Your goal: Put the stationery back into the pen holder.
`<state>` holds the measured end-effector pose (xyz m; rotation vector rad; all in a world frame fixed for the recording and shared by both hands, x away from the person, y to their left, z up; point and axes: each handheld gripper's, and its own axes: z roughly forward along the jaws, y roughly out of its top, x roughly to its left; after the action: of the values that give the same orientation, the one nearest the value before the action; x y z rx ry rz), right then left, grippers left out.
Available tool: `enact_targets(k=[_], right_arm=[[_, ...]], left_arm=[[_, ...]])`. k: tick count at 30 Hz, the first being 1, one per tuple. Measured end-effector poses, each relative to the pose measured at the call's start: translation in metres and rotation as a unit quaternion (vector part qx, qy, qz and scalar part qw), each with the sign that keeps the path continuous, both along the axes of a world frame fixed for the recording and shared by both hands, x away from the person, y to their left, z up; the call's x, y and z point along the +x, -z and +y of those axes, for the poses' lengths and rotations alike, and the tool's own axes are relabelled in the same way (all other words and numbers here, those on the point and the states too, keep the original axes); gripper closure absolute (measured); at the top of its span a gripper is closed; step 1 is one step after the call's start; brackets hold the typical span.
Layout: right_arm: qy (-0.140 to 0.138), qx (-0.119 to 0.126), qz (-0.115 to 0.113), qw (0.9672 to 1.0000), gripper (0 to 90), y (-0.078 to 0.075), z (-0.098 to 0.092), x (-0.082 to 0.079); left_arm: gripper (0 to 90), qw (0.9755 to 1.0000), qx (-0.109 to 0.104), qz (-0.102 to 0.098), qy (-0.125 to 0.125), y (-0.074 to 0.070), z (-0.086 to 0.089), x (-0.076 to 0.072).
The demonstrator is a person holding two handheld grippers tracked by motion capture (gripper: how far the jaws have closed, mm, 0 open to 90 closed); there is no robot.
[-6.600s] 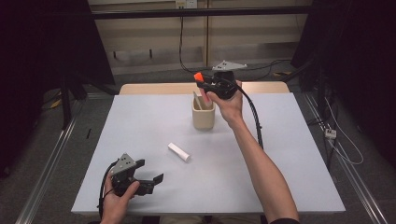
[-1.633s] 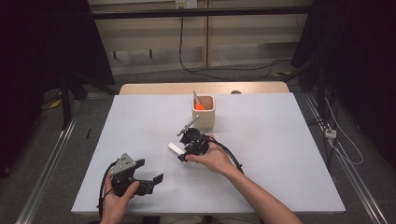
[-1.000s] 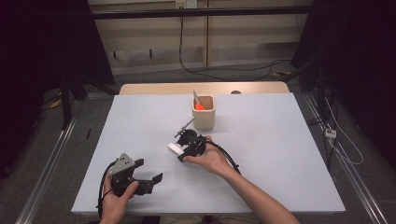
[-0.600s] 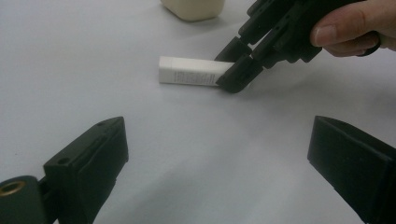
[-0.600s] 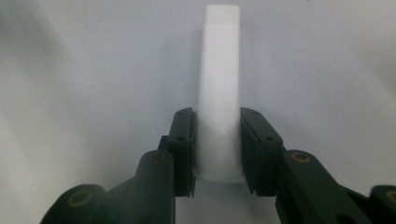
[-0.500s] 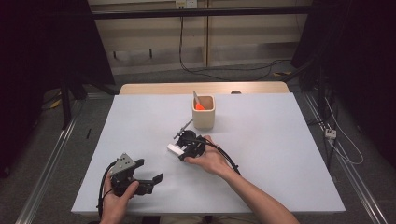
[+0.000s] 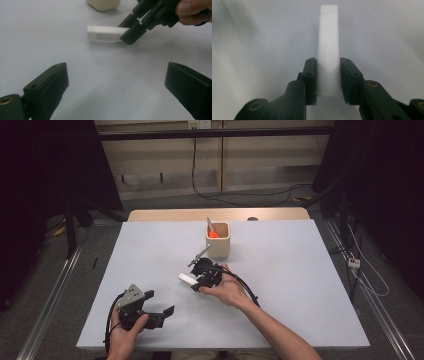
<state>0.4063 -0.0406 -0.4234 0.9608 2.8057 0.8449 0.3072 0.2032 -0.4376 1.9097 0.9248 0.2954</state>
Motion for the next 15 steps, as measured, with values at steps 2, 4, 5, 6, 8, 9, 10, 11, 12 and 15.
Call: enact_targets(k=[2, 4, 5, 6, 8, 9, 10, 11, 12, 15], right_arm=[[-0.002, 0.003, -0.002, 1.0000, 68.1, -0.001, -0.002, 0.000], [-0.005, 0.005, -0.007, 1.0000, 68.2, -0.002, -0.003, -0.001], [-0.008, 0.006, -0.008, 0.9999, 68.1, -0.003, -0.005, -0.002], [-0.010, 0.006, -0.009, 0.9999, 68.2, -0.003, -0.005, -0.003], [-0.016, 0.007, -0.008, 0.9998, 68.2, -0.003, -0.007, -0.005], [-0.018, 0.007, -0.008, 0.9998, 68.1, -0.002, -0.008, -0.007], [-0.021, 0.006, -0.007, 0.9997, 68.2, -0.002, -0.009, -0.009], [-0.021, 0.005, -0.006, 0.9997, 68.2, -0.001, -0.010, -0.010], [-0.022, 0.006, -0.005, 0.9997, 68.2, -0.001, -0.012, -0.011], [-0.021, 0.009, -0.003, 0.9997, 68.2, -0.001, -0.018, -0.011]], left_arm=[[4.9, 1.0000, 0.001, 0.000, 0.000, 0.000, 0.000, 0.000], [5.0, 1.0000, 0.000, 0.000, 0.000, 0.000, 0.000, 0.000], [5.0, 1.0000, -0.001, 0.000, 0.000, 0.000, 0.000, 0.000], [5.0, 1.0000, -0.001, 0.000, 0.000, 0.000, 0.000, 0.000], [5.0, 1.0000, -0.002, -0.002, 0.001, 0.000, -0.001, -0.001], [5.0, 1.0000, 0.002, -0.003, 0.002, 0.000, -0.001, -0.001], [4.9, 1.0000, -0.001, -0.003, 0.004, 0.001, -0.003, -0.001], [4.9, 0.9999, 0.004, -0.004, 0.008, 0.000, -0.003, 0.000], [5.0, 0.9999, 0.003, -0.004, 0.011, 0.000, -0.005, -0.001], [5.0, 0.9998, 0.007, -0.006, 0.016, 0.000, -0.008, -0.001]])
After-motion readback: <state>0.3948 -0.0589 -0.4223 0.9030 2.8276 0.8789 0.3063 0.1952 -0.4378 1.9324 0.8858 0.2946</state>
